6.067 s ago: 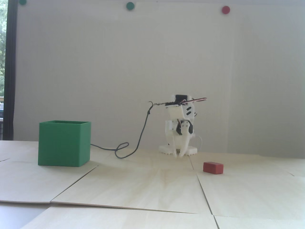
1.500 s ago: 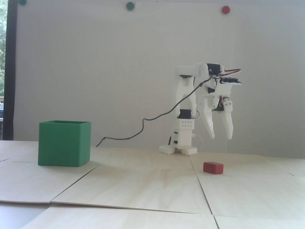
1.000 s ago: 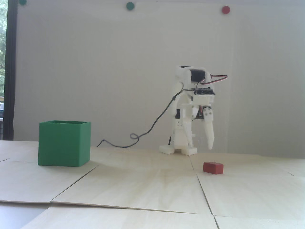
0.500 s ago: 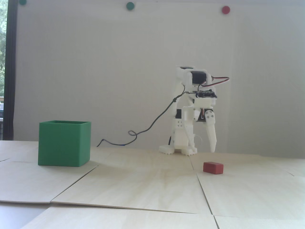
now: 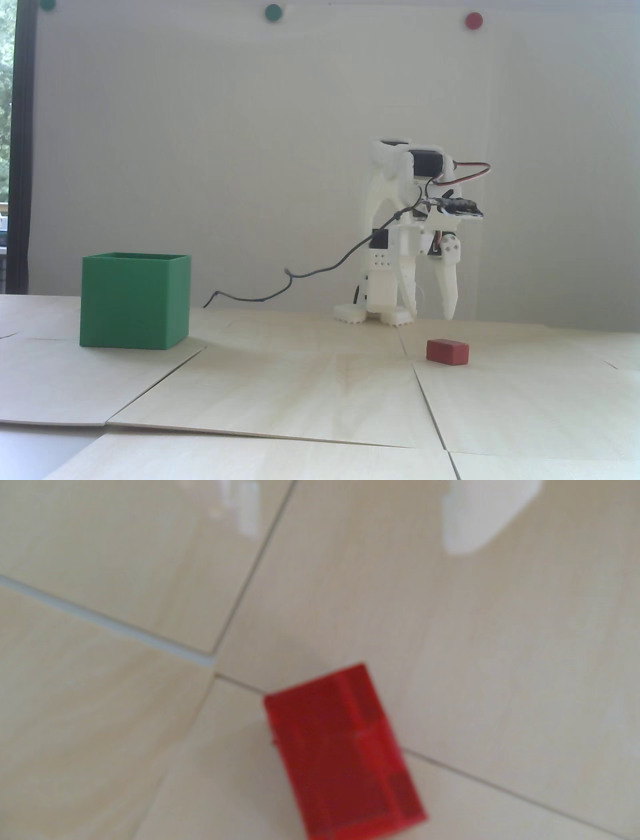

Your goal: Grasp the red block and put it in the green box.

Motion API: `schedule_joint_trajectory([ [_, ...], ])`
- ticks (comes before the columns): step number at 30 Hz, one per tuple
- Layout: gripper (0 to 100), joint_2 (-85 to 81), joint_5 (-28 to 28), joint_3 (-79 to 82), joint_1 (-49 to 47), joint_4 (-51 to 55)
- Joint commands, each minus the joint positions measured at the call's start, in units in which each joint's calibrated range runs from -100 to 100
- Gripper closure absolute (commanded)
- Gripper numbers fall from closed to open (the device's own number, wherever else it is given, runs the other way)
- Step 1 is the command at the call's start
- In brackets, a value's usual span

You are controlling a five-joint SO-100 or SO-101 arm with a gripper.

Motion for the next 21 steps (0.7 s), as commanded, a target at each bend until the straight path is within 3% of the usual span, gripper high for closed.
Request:
schedule_joint_trajectory([
  [1,81,-0.70,0.74,-4.71,0.33,0.66],
  [21,81,7.83,0.38,-15.80,5.08,-0.61],
])
